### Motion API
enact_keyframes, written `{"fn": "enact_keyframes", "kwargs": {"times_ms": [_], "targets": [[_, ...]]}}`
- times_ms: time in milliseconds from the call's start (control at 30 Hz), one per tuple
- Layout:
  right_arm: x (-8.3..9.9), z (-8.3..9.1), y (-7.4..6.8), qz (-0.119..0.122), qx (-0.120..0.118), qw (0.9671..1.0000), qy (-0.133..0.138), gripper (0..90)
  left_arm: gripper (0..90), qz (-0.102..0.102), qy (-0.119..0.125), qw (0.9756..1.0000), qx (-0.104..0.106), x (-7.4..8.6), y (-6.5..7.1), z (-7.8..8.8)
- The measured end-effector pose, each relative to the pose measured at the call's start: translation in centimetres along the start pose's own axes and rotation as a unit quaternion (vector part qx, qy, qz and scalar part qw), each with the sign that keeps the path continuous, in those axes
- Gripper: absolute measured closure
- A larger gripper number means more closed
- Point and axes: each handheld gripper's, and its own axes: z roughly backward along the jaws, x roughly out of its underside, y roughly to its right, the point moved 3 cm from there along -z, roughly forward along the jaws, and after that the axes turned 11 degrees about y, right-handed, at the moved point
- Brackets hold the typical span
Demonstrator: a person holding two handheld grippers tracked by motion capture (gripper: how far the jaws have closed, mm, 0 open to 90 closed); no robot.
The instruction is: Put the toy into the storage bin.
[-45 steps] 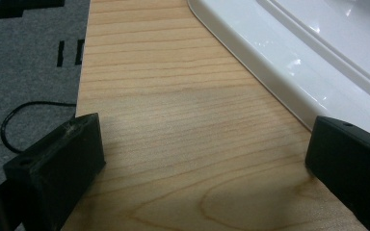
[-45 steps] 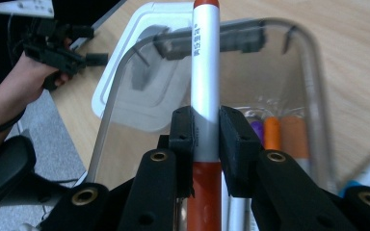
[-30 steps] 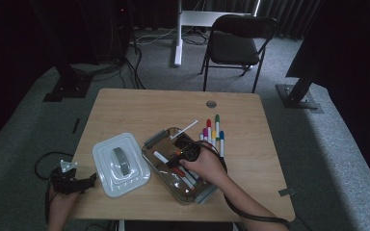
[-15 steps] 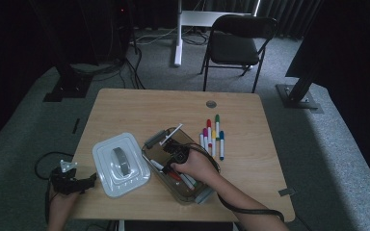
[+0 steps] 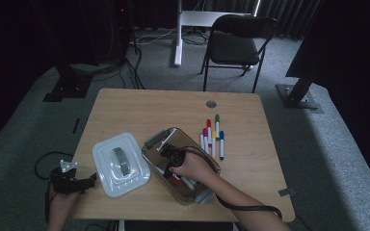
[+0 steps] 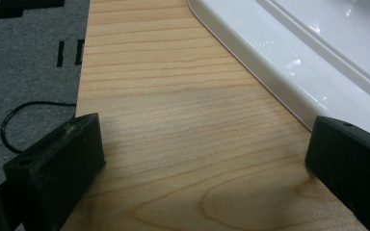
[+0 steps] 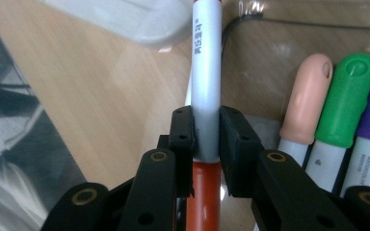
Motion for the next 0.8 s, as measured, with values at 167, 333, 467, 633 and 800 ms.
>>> {"fn": "enact_keyframes", "kwargs": {"times_ms": [167, 333, 467, 633, 800], "targets": [[0.1, -1.4, 0.5, -0.006, 0.005, 0.9997, -0.023, 76.4, 0.5, 0.0, 0.0, 1.0, 0.0, 0.0, 0.0, 0.0], [0.2, -1.5, 0.6, -0.008, 0.001, 0.9995, -0.03, 74.0, 0.4, 0.0, 0.0, 1.0, 0.0, 0.0, 0.0, 0.0], [0.3, -1.2, 0.8, 0.001, 0.006, 0.9998, -0.02, 71.3, 0.5, 0.0, 0.0, 1.0, 0.0, 0.0, 0.0, 0.0], [0.2, 0.7, 0.6, 0.012, 0.002, 0.9999, 0.01, 68.3, 0.5, 0.0, 0.0, 1.0, 0.0, 0.0, 0.0, 0.0], [0.1, 3.1, 0.4, 0.018, -0.002, 0.9987, 0.048, 65.8, 0.5, 0.001, 0.001, 1.0, 0.0, 0.0, 0.0, 0.0]]}}
